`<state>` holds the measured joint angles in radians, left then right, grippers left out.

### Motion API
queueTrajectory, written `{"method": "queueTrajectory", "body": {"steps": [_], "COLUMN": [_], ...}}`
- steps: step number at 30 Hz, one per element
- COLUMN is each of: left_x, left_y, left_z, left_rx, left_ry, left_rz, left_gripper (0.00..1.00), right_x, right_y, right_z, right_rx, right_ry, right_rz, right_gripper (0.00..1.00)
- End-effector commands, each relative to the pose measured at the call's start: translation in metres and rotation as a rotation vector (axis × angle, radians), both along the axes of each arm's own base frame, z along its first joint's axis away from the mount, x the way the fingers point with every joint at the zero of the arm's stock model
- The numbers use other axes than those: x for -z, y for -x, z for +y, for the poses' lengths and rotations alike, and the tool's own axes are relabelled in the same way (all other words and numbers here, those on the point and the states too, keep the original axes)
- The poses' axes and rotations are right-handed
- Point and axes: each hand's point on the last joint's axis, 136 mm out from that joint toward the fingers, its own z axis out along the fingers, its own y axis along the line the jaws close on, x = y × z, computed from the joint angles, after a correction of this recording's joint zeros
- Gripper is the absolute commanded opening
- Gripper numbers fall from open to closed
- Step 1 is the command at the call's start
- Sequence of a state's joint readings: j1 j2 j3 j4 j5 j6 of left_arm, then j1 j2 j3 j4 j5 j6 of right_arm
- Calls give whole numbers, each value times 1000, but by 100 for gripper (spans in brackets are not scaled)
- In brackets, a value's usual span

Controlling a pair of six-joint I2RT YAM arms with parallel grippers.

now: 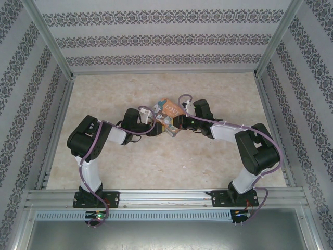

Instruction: Unlock a padlock with a key

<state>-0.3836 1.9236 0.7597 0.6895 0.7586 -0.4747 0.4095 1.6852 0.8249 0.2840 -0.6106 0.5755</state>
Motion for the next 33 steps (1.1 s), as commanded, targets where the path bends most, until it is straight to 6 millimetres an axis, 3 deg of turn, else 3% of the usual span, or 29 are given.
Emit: {"method": "queueTrajectory", "body": {"steps": [1,9,33], "left_x": [-1,11,7], "left_y": [4,9,-5], "left_z": [-11,-13,-24], "left_rx": [34,36,-60], "left_ry": [9,-18,140], "left_rz": [-11,28,224], "left_gripper": [49,49,41], "right_x": [36,36,33], "right_y": [6,5,4], "right_z": [-15,-15,-15], "right_rx": [35,34,41], "right_ry": [90,90,90], "right_rz": [91,91,85], "right_gripper": [0,0,0]}}
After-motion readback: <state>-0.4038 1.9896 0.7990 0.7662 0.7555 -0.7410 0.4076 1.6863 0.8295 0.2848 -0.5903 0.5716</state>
